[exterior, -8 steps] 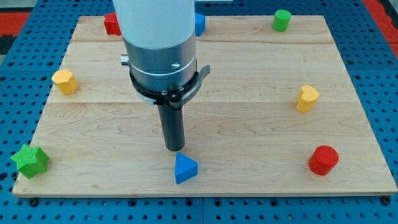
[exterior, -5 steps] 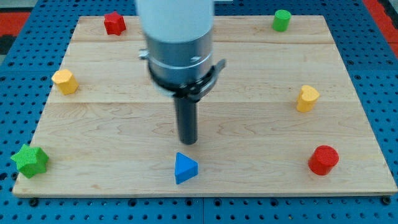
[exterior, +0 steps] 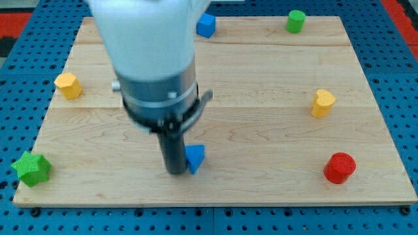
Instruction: Move blue triangle towards blue cube
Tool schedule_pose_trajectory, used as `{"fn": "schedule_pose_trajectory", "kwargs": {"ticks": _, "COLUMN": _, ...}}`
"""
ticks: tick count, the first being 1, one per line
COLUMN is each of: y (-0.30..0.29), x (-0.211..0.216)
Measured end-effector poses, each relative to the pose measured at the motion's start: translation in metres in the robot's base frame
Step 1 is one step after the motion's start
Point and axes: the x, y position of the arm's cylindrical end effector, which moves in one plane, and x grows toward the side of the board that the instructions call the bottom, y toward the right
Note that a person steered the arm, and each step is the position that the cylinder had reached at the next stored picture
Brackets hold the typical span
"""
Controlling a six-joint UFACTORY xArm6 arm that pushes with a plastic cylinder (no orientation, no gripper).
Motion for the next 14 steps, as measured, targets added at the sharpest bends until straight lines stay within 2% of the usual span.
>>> {"fn": "schedule_pose_trajectory", "kwargs": {"ticks": 1, "y": 0.028, "x": -0.026}}
{"fn": "schedule_pose_trajectory", "kwargs": {"ticks": 2, "y": 0.014, "x": 0.002}}
{"fn": "schedule_pose_trajectory", "kwargs": {"ticks": 3, "y": 0.030, "x": 0.014}}
{"fn": "schedule_pose_trajectory", "kwargs": {"ticks": 4, "y": 0.046, "x": -0.035}}
{"fn": "schedule_pose_trajectory", "kwargs": {"ticks": 5, "y": 0.040, "x": -0.066}}
{"fn": "schedule_pose_trajectory", "kwargs": {"ticks": 6, "y": 0.040, "x": -0.029}}
{"fn": "schedule_pose_trajectory", "kwargs": {"ticks": 8, "y": 0.111, "x": -0.049}}
{"fn": "schedule_pose_trajectory", "kwargs": {"ticks": 9, "y": 0.089, "x": -0.085}}
{"fn": "schedule_pose_trajectory", "kwargs": {"ticks": 12, "y": 0.032, "x": -0.085}}
{"fn": "schedule_pose_trajectory", "kwargs": {"ticks": 14, "y": -0.009, "x": -0.168}}
